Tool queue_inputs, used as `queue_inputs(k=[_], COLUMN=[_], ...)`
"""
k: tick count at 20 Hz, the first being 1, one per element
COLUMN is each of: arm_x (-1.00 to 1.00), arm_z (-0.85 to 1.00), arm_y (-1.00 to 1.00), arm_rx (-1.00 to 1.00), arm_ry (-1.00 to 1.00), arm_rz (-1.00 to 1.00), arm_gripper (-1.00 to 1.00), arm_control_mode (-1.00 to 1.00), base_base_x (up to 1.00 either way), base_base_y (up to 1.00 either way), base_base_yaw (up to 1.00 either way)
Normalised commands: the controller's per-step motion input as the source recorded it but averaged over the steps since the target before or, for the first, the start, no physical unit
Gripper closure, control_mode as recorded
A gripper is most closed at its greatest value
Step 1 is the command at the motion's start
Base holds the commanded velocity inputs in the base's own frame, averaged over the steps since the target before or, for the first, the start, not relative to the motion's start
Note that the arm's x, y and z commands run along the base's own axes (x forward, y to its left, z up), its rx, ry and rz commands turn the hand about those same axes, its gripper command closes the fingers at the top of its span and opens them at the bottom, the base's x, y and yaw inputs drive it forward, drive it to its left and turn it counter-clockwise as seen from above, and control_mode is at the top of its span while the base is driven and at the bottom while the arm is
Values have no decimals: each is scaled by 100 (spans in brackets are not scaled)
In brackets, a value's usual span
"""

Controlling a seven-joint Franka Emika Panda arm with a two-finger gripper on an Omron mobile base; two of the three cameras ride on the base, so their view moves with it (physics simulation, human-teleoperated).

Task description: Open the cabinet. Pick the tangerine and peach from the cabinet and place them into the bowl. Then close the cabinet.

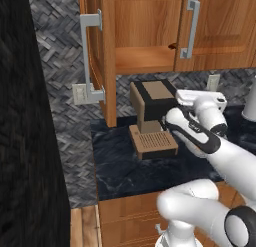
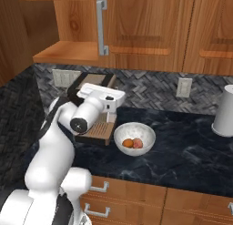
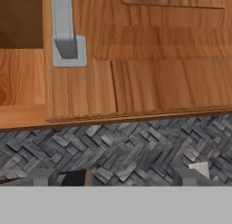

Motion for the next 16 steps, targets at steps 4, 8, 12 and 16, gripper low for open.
queue_inputs(k=[4,8,12,16], arm_x=[-100,-100,-100,-100], arm_z=[100,100,100,95], arm_y=[2,1,18,35], arm_rx=[17,14,5,0], arm_ry=[10,19,36,44], arm_rz=[-2,0,1,10], arm_gripper=[-100,-100,-100,-100], arm_control_mode=[-100,-100,-100,-100], base_base_x=[0,0,0,0], base_base_y=[0,0,0,0], base_base_yaw=[0,0,0,0])
